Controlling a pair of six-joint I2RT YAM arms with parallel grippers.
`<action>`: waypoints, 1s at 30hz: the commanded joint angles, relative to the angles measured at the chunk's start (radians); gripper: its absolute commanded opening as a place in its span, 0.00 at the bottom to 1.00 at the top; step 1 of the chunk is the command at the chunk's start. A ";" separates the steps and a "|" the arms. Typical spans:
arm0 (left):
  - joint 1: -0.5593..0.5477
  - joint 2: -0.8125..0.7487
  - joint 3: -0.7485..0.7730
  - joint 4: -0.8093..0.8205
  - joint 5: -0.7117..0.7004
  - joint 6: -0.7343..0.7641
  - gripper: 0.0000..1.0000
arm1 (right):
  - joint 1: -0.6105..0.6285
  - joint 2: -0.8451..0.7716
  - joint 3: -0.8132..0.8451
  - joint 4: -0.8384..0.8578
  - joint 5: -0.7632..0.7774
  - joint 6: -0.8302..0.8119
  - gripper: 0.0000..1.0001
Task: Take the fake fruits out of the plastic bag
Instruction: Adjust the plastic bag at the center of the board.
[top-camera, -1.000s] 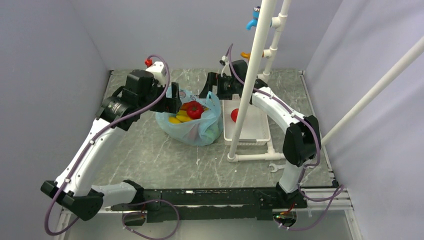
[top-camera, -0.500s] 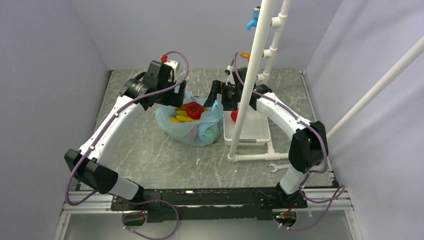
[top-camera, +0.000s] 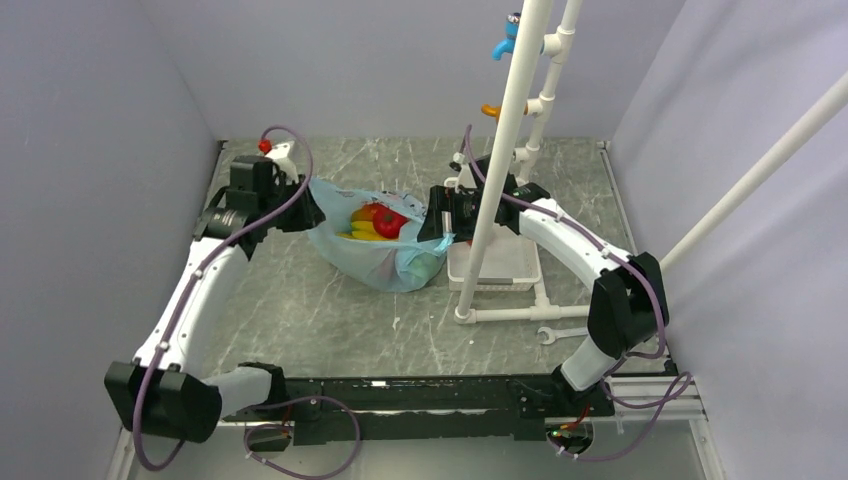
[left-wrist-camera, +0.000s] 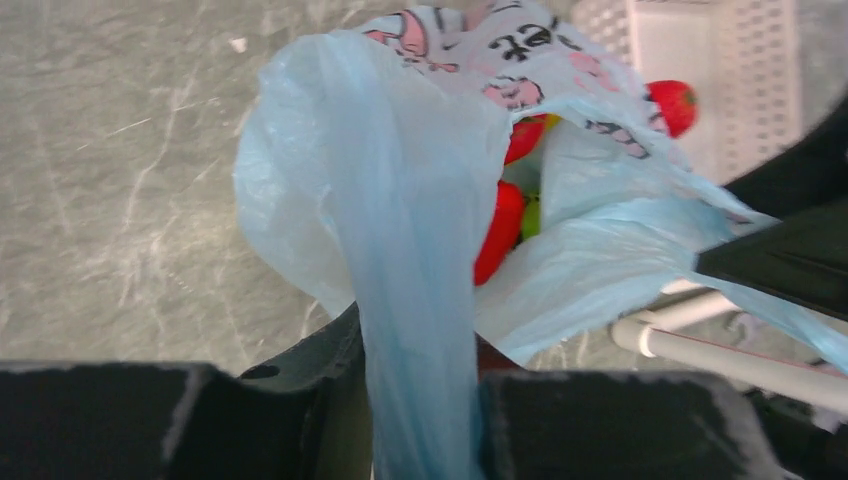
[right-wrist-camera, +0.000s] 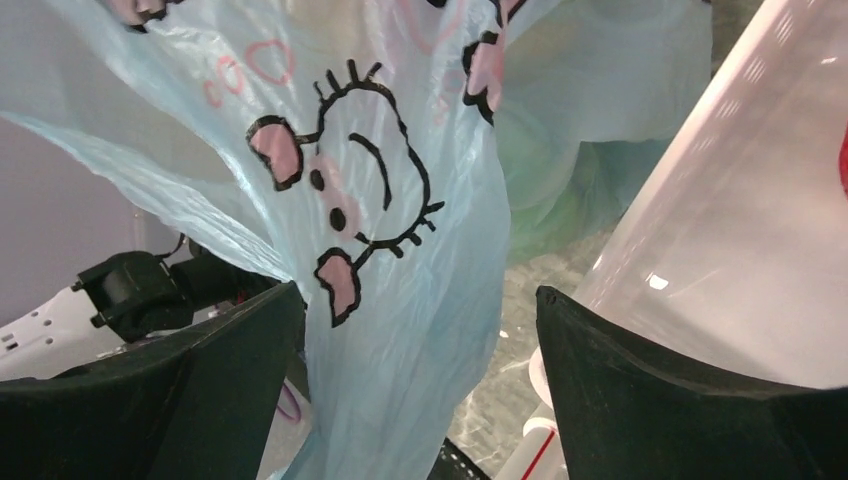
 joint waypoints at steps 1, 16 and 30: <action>0.076 -0.095 -0.084 0.211 0.327 -0.080 0.21 | 0.001 -0.031 -0.033 0.047 -0.077 -0.042 0.83; 0.395 -0.199 -0.416 0.634 0.778 -0.391 0.00 | 0.005 0.026 -0.521 1.536 -0.520 0.221 0.00; 0.512 -0.141 -0.297 0.775 0.704 -0.529 0.00 | 0.009 0.148 -0.226 1.264 -0.483 -0.076 0.00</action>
